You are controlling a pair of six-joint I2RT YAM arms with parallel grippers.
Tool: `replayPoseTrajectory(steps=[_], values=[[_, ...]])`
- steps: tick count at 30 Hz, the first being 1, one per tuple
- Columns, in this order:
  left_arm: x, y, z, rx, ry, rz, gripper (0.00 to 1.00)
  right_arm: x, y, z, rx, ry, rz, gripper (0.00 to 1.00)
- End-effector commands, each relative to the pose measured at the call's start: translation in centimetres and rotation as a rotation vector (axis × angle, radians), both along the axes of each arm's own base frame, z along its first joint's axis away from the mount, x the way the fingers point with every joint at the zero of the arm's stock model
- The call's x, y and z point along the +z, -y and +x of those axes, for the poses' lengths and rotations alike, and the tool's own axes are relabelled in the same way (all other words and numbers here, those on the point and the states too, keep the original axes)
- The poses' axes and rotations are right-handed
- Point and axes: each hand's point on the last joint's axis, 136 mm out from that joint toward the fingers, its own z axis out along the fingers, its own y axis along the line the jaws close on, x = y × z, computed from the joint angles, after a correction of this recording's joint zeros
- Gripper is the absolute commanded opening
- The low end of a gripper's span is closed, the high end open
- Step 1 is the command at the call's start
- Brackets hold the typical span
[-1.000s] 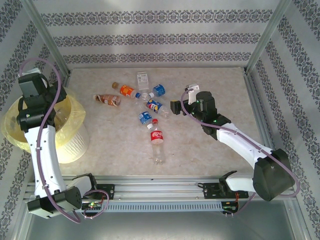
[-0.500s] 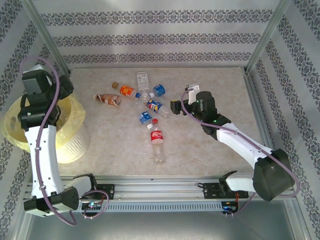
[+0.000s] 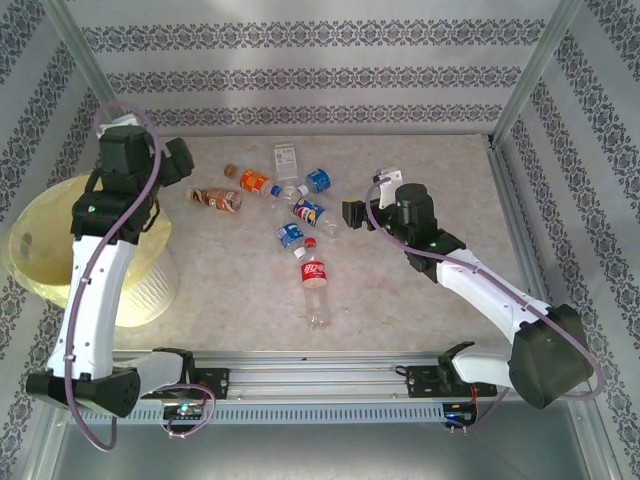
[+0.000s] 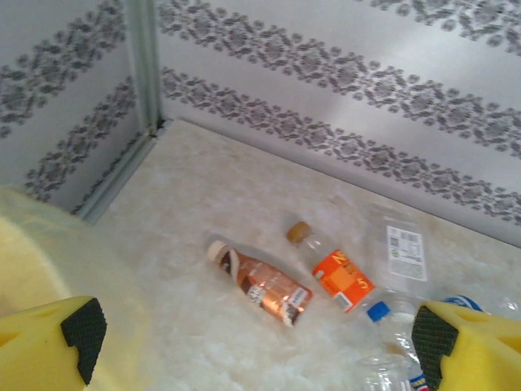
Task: Put the plastic bottles in the bin
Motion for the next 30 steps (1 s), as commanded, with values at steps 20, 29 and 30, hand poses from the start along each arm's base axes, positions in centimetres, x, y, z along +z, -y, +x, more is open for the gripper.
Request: replayPoseTrajectory(steps=[20, 29, 30], values=[[-9.0, 14.4, 11.3, -0.094, -0.156, -0.107, 1.00, 1.4, -2.4, -4.0, 0.245, 0.061, 0.042, 0.98], [-17.0, 12.6, 14.5, 0.068, -0.280, -0.142, 1.00, 0.7, -1.8, -4.4, 0.207, 0.045, 0.032, 0.98], [-18.0, 12.0, 14.8, 0.086, -0.301, -0.159, 1.00, 0.8, -1.7, -4.5, 0.208, 0.047, 0.030, 0.98]])
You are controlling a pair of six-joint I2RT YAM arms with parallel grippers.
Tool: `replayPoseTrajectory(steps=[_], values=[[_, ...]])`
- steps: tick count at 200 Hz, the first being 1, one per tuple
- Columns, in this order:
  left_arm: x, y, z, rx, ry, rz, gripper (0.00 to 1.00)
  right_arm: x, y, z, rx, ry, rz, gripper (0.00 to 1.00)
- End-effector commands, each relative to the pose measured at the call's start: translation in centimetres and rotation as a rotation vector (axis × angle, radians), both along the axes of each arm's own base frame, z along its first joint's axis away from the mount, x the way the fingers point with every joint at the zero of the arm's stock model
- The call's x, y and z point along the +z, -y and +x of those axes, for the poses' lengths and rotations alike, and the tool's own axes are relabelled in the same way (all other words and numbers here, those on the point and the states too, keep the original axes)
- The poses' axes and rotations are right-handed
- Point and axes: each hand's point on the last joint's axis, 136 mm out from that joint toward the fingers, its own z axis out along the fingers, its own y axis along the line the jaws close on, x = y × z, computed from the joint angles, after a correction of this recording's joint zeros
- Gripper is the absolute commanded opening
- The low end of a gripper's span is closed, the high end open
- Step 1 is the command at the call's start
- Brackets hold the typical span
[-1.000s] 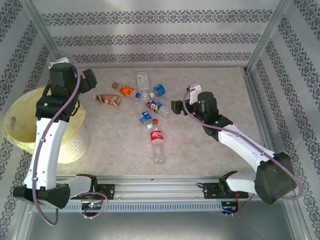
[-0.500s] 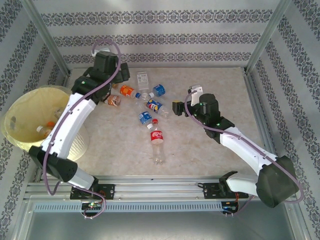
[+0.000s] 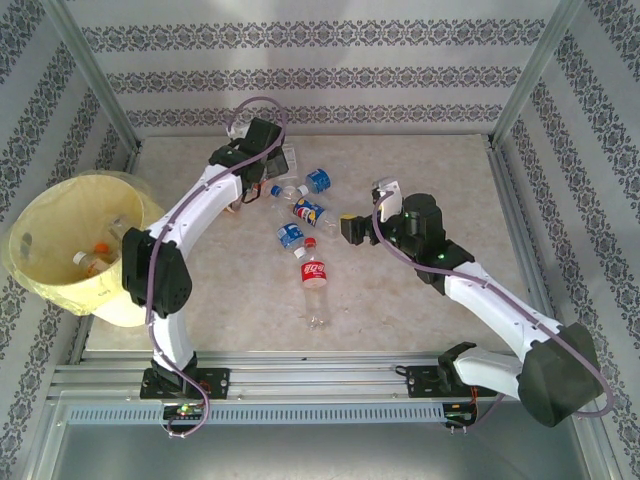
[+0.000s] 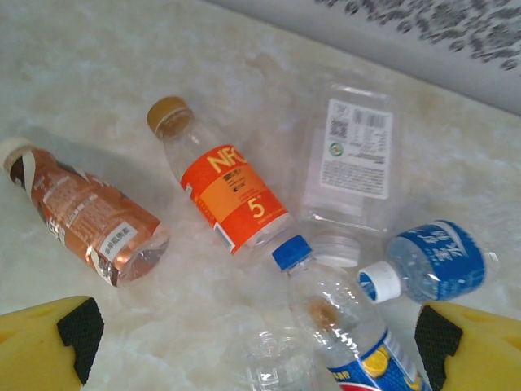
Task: Put the plastic bottles in the bin
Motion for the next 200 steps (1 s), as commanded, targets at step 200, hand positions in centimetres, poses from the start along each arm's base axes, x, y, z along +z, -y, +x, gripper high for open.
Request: replayPoseTrajectory(steps=[200], values=[[-15.2, -13.6, 3.4, 0.593, -0.167, -0.282, 0.99, 1.3, 0.1, -2.6, 0.057, 0.047, 0.001, 0.98]])
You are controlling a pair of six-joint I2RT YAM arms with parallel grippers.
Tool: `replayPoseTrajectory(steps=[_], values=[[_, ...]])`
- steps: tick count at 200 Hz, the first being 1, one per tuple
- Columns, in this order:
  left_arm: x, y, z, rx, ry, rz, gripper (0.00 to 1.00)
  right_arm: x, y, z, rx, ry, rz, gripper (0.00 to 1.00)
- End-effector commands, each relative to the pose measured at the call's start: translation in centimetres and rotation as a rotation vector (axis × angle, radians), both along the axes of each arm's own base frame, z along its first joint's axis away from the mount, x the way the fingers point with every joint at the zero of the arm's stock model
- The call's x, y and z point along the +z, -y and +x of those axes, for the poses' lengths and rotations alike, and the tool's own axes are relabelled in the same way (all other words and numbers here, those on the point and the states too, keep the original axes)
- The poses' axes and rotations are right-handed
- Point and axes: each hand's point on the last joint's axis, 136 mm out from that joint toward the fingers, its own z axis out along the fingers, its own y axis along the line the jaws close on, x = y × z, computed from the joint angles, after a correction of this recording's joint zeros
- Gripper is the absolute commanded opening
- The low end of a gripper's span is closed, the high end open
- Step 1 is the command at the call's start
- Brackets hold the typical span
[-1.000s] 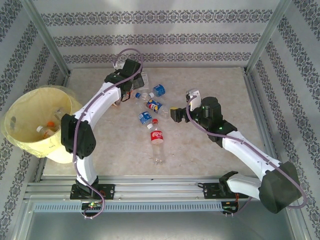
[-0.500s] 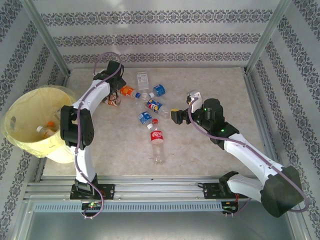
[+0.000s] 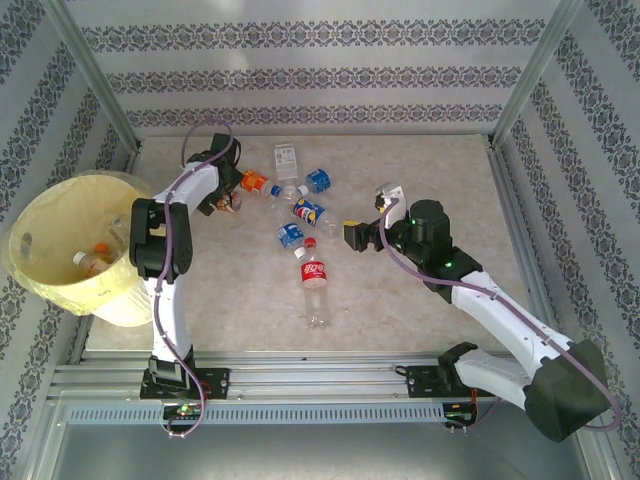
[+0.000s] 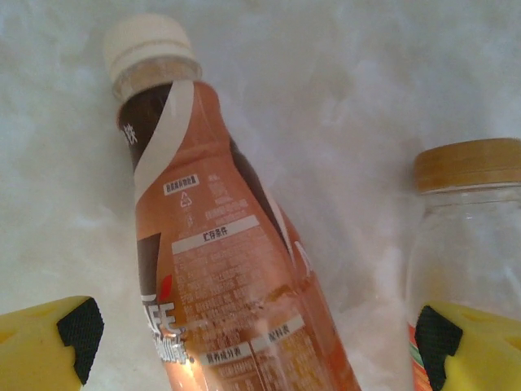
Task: Put the plastic bottles in the bin
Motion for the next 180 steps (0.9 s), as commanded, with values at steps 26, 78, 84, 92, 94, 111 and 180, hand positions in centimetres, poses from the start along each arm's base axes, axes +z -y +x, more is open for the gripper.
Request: replayPoseTrajectory(steps=[26, 78, 84, 92, 94, 111, 180], values=[[-1.6, -1.5, 1.3, 0.079, 0.031, -0.036, 0.94, 0.4, 0.1, -1.0, 0.009, 0.020, -0.007, 0.98], [-3.6, -1.7, 1.5, 0.086, 0.032, -0.063, 0.83, 0.6, 0.8, -1.3, -0.020, 0.026, -0.016, 0.98], [-3.7, -1.7, 1.5, 0.085, 0.033, -0.063, 0.83, 0.6, 0.9, -1.3, -0.022, 0.026, -0.017, 0.98], [-4.0, -1.8, 1.6, 0.085, 0.032, -0.067, 0.83, 0.6, 0.9, -1.3, -0.026, 0.029, -0.019, 0.98], [-4.1, -1.8, 1.5, 0.086, 0.031, -0.068, 0.83, 0.6, 0.9, -1.3, -0.026, 0.029, -0.019, 0.98], [-4.9, -1.6, 1.6, 0.086, 0.025, -0.094, 0.84, 0.6, 1.0, -1.3, -0.031, 0.030, -0.018, 0.98], [-2.8, -1.6, 2.7, 0.018, 0.112, -0.074, 0.62, 0.7, 0.9, -1.3, -0.029, 0.032, -0.018, 0.98]])
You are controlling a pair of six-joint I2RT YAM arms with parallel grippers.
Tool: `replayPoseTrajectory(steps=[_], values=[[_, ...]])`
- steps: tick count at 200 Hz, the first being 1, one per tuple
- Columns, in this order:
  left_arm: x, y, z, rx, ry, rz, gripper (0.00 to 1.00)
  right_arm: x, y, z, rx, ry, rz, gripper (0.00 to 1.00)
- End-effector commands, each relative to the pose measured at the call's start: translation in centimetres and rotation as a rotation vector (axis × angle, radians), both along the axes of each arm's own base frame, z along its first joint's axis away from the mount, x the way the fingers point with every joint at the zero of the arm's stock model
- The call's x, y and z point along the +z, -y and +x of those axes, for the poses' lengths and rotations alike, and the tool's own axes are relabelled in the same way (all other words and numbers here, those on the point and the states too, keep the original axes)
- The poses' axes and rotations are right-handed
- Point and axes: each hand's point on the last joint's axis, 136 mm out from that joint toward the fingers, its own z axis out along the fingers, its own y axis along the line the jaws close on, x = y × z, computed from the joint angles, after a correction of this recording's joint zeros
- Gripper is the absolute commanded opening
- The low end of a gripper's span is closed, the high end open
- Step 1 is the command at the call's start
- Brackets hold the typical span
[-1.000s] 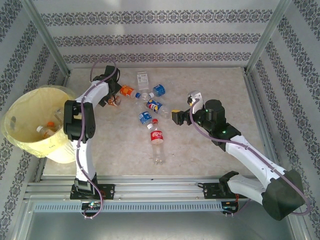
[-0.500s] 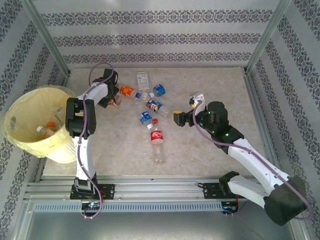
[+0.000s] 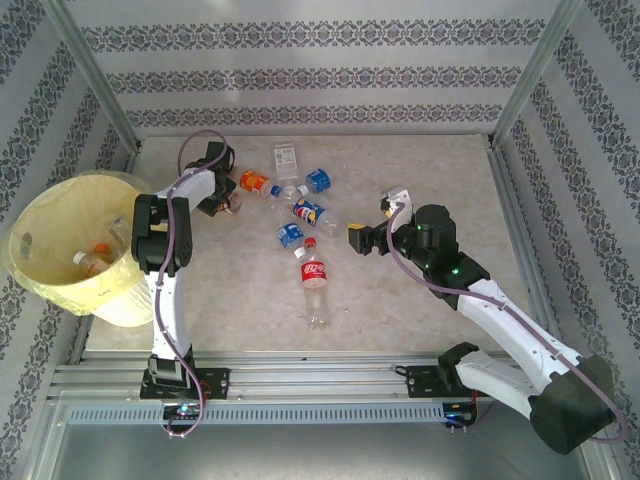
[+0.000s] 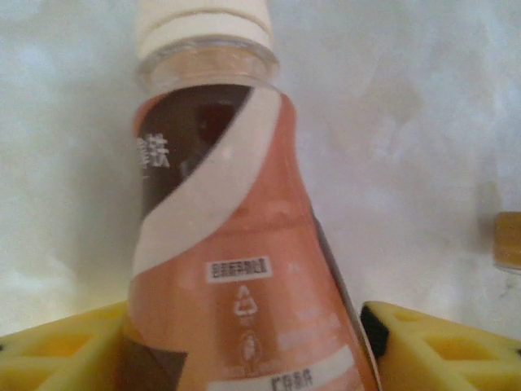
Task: Put the plastic bottles in the bin
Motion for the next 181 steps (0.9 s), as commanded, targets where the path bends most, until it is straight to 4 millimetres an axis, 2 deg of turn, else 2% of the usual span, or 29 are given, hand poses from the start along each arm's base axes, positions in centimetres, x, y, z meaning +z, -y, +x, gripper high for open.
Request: replayPoseTrajectory(steps=[1, 40, 86, 142, 181], values=[[1.0, -0.1, 1.6, -0.034, 0.090, -0.007, 0.62, 0.1, 0.0, -0.2, -0.004, 0.019, -0.012, 0.98], [5.9, 0.4, 2.5, -0.103, 0.196, 0.031, 0.58, 0.3, -0.4, -0.1, 0.008, 0.017, -0.002, 0.98], [11.6, 2.7, 2.6, -0.212, 0.287, 0.101, 0.57, 0.3, -0.7, 0.1, 0.014, 0.019, 0.001, 0.98], [18.8, 7.5, 2.3, -0.340, 0.457, 0.099, 0.57, 0.2, -0.8, 0.3, 0.010, 0.019, 0.003, 0.98], [24.0, 10.4, 0.7, -0.422, 0.563, 0.119, 0.57, 0.2, -0.9, 0.3, 0.010, 0.019, 0.007, 0.98]])
